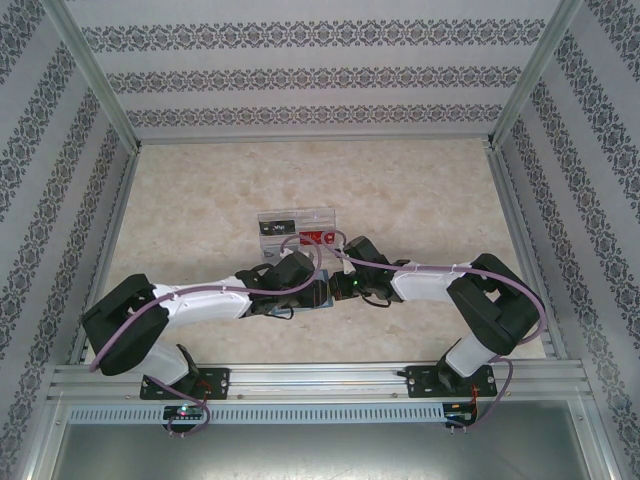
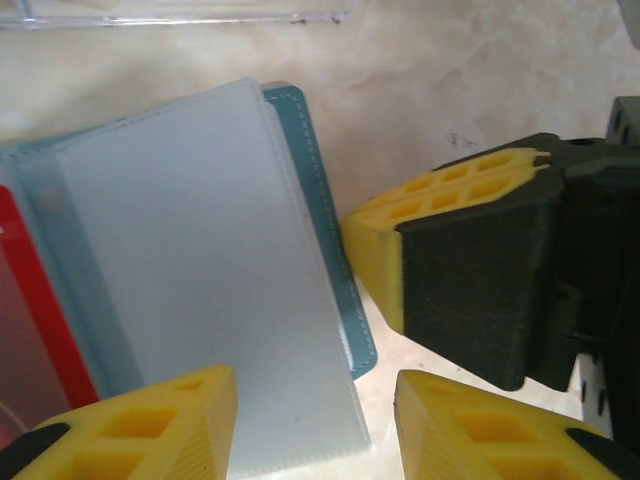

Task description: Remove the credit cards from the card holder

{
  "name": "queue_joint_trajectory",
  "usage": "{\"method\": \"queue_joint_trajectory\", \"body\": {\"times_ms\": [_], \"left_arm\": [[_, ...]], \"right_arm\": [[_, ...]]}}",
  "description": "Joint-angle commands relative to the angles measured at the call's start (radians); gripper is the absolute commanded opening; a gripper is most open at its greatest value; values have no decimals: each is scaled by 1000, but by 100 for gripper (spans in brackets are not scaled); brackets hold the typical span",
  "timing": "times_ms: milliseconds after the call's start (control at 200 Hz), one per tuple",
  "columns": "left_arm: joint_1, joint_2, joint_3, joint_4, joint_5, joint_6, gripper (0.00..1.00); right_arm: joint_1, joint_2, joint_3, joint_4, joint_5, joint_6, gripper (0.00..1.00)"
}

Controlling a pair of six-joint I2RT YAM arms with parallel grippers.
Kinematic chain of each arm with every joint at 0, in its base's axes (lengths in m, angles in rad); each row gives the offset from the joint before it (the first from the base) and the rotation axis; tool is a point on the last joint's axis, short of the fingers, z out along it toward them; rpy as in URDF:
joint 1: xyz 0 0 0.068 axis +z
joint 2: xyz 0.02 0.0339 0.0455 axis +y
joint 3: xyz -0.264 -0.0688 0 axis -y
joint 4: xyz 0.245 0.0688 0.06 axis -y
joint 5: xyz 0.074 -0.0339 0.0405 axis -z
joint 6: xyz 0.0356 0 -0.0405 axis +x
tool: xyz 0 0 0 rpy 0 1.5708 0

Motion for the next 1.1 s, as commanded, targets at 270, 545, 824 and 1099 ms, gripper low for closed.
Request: {"method": "queue_joint_trajectory", "body": {"times_ms": [270, 545, 824, 1099], "left_arm": [[9, -158, -70, -93, -150, 22, 36], [100, -250, -192, -103, -150, 8, 14], [145, -236, -285, 4, -88, -17, 10], [147, -227, -296, 14, -87, -14, 9]], "right_arm": [[-17, -84, -25, 23, 6, 23, 0], [56, -93, 39, 4, -13, 47, 0], [122, 23, 142, 14, -65, 102, 3], [145, 111, 193, 27, -101, 134, 8]]}}
